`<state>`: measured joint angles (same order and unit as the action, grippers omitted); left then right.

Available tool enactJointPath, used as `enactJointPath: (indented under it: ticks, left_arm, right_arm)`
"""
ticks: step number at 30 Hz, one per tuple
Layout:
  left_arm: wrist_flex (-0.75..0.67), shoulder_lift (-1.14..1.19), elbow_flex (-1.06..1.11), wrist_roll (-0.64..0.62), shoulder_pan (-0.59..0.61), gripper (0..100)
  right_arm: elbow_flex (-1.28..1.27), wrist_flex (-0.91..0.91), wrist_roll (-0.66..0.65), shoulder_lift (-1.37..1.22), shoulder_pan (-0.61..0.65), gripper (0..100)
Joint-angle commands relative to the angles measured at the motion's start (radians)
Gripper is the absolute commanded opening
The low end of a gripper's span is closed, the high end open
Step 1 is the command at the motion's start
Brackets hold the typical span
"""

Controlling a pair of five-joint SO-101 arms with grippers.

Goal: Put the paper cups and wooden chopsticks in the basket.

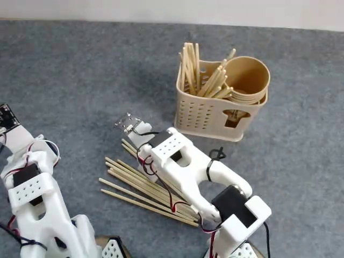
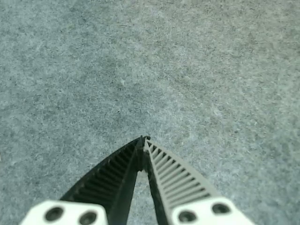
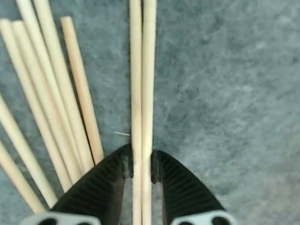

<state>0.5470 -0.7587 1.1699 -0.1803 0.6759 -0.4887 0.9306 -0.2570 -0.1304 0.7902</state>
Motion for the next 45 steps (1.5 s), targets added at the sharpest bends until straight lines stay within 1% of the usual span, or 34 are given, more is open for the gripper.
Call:
enactJointPath:
  ticks: [1, 3, 8, 36, 37, 41, 45]
  left_arm:
    - [-0.014, -0.018, -0.008, 0.003, -0.027, 1]
    - [-0.014, -0.018, -0.008, 0.003, -0.027, 1]
    - [-0.014, -0.018, -0.008, 0.003, -0.027, 1]
    - [-0.015, -0.018, -0.008, 0.003, -0.028, 1]
    - [-0.015, -0.018, -0.008, 0.003, -0.028, 1]
    - [-0.015, -0.018, -0.008, 0.003, -0.028, 1]
    - [-0.015, -0.018, -0.008, 0.003, -0.028, 1]
  right_arm:
    - [0.031, 0.068, -0.021, 0.002, -0.013, 0.5]
    - [0.051, 0.104, -0.023, 0.015, -0.013, 0.5]
    - [0.077, 0.113, -0.023, 0.108, -0.015, 0.5]
    - [-0.128, 0.108, -0.017, 0.716, -0.013, 0.5]
    - [-0.136, 0.108, -0.012, 0.742, -0.013, 0.5]
    - [-0.145, 0.107, 0.078, 0.843, -0.015, 0.5]
    - [-0.147, 0.107, 0.095, 0.924, -0.015, 0.5]
